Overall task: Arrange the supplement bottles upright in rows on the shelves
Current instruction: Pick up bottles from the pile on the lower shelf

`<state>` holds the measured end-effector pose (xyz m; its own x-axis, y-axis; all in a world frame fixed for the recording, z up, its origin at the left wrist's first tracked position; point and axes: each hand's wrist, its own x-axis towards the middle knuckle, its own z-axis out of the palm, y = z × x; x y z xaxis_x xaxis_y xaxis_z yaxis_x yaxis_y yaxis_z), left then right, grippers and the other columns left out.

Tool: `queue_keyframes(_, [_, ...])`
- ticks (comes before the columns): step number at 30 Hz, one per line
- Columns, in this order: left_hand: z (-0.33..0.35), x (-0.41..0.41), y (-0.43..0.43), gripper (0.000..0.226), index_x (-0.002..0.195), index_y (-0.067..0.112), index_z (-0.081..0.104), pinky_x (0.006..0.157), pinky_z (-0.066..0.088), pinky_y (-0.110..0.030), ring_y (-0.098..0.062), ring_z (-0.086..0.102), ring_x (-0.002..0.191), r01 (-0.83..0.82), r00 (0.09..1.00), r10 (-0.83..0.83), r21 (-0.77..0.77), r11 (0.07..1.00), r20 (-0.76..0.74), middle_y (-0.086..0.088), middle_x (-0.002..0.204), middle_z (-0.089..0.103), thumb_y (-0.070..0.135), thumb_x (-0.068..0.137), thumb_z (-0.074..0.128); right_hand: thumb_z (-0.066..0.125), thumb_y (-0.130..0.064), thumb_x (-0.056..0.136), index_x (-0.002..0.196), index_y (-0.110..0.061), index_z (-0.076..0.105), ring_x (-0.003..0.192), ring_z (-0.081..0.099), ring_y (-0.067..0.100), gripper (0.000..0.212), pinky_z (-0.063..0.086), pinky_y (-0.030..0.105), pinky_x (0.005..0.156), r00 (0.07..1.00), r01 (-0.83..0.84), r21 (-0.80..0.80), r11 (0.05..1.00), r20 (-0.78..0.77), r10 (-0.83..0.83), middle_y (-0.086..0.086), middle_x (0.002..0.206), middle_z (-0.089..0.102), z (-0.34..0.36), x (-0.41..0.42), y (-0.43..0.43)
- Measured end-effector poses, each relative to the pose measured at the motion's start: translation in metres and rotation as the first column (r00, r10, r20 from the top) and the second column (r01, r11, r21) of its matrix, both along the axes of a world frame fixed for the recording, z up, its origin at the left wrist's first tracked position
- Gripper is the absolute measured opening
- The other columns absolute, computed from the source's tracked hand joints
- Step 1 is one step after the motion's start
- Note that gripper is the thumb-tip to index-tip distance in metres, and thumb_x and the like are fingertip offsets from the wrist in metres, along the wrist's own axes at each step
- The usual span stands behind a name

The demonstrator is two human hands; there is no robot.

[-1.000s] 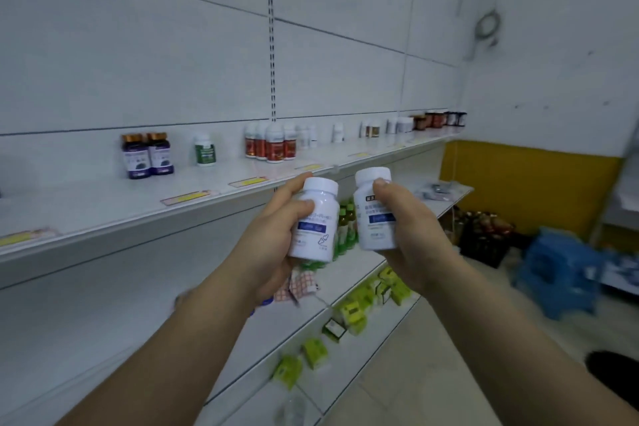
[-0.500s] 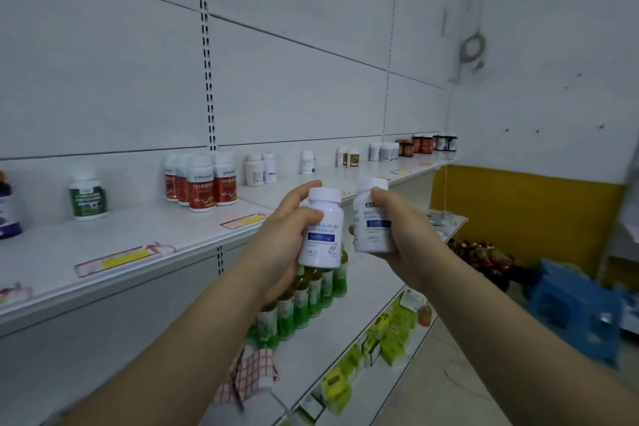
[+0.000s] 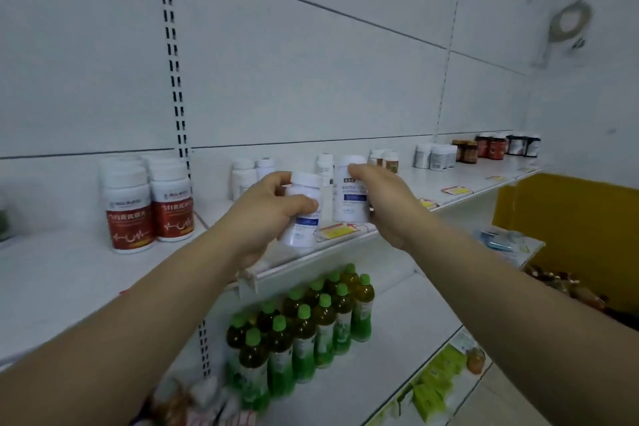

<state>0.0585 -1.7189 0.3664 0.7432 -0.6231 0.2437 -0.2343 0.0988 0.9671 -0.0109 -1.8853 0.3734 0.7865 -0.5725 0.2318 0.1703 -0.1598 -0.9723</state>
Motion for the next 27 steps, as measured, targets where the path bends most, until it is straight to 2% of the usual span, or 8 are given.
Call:
queue_keyframes(2, [0.003, 0.014, -0.008, 0.035, 0.106, 0.024, 0.058, 0.064, 0.049, -0.019, -0.008, 0.064, 0.086, -0.097, 0.992, 0.088, 0.093, 0.991, 0.093, 0.004, 0.105, 0.066, 0.008, 0.077, 0.071, 0.056, -0.034, 0.088, 0.091, -0.025, 0.058, 0.082, 0.066, 0.016, 0.01, 0.055, 0.034, 0.071, 0.997, -0.075, -0.091, 0.993, -0.019, 0.074, -0.001, 0.089, 0.068, 0.001, 0.031, -0.019])
queue_keyframes(4, [0.004, 0.028, -0.017, 0.044, 0.114, 0.024, 0.056, 0.069, 0.046, -0.023, -0.008, 0.06, 0.092, -0.198, 0.974, 0.176, 0.166, 0.966, 0.14, 0.006, 0.107, 0.063, 0.01, 0.076, 0.073, 0.057, -0.035, 0.087, 0.091, -0.025, 0.059, 0.084, 0.065, 0.014, 0.011, 0.052, 0.031, 0.071, 0.987, -0.162, -0.168, 0.972, -0.046, 0.156, -0.003, 0.091, 0.067, -0.001, 0.06, -0.037])
queue_keyframes(8, [-0.002, 0.049, -0.034, 0.048, 0.113, 0.027, 0.051, 0.092, 0.049, -0.04, -0.013, 0.058, 0.094, -0.415, 0.908, 0.385, 0.229, 0.88, 0.164, 0.01, 0.103, 0.058, 0.007, 0.076, 0.074, 0.058, -0.037, 0.085, 0.097, -0.026, 0.056, 0.093, 0.06, 0.013, 0.016, 0.05, 0.037, 0.086, 0.932, -0.354, -0.294, 0.888, -0.187, 0.31, -0.007, 0.099, 0.063, -0.015, 0.112, -0.062])
queue_keyframes(10, [-0.01, 0.057, -0.042, 0.053, 0.118, 0.03, 0.046, 0.095, 0.048, -0.042, -0.016, 0.058, 0.096, -0.511, 0.859, 0.481, 0.227, 0.829, 0.177, 0.01, 0.1, 0.055, 0.007, 0.078, 0.072, 0.058, -0.037, 0.086, 0.105, -0.025, 0.051, 0.094, 0.057, 0.01, 0.024, 0.049, 0.036, 0.087, 0.901, -0.423, -0.338, 0.841, -0.26, 0.348, -0.008, 0.102, 0.059, -0.021, 0.133, -0.068])
queue_keyframes(12, [-0.015, 0.066, -0.049, 0.061, 0.13, 0.03, 0.04, 0.09, 0.048, -0.036, -0.018, 0.057, 0.098, -0.593, 0.804, 0.548, 0.243, 0.768, 0.232, 0.007, 0.103, 0.053, 0.01, 0.081, 0.07, 0.059, -0.036, 0.088, 0.114, -0.025, 0.046, 0.093, 0.056, 0.01, 0.031, 0.049, 0.036, 0.086, 0.888, -0.453, -0.369, 0.811, -0.267, 0.375, -0.006, 0.107, 0.057, -0.024, 0.15, -0.073])
queue_keyframes(16, [-0.017, 0.086, -0.059, 0.062, 0.134, 0.029, 0.038, 0.079, 0.045, -0.031, -0.017, 0.057, 0.089, -0.676, 0.734, 0.585, 0.285, 0.68, 0.345, 0.007, 0.098, 0.052, 0.015, 0.082, 0.068, 0.059, -0.03, 0.091, 0.134, -0.029, 0.035, 0.099, 0.056, 0.017, 0.049, 0.048, 0.035, 0.086, 0.865, -0.502, -0.441, 0.744, -0.248, 0.437, -0.003, 0.114, 0.052, -0.023, 0.181, -0.079])
queue_keyframes(23, [-0.022, 0.128, -0.066, 0.066, 0.142, 0.032, 0.027, 0.076, 0.045, -0.03, -0.018, 0.055, 0.086, -0.688, 0.722, 0.551, 0.349, 0.636, 0.419, 0.002, 0.103, 0.053, 0.016, 0.087, 0.061, 0.066, -0.028, 0.085, 0.123, -0.023, 0.044, 0.098, 0.058, 0.022, 0.045, 0.052, 0.042, 0.087, 0.855, -0.516, -0.558, 0.65, -0.284, 0.434, 0.002, 0.113, 0.055, -0.016, 0.216, -0.08])
queue_keyframes(27, [-0.024, 0.141, -0.067, 0.065, 0.142, 0.031, 0.024, 0.071, 0.047, -0.031, -0.017, 0.056, 0.077, -0.716, 0.695, 0.566, 0.362, 0.597, 0.443, 0.001, 0.093, 0.053, 0.018, 0.088, 0.058, 0.067, -0.031, 0.084, 0.122, -0.025, 0.044, 0.084, 0.057, 0.013, 0.045, 0.048, 0.029, 0.072, 0.849, -0.518, -0.603, 0.607, -0.276, 0.451, -0.005, 0.105, 0.054, -0.018, 0.221, -0.084])
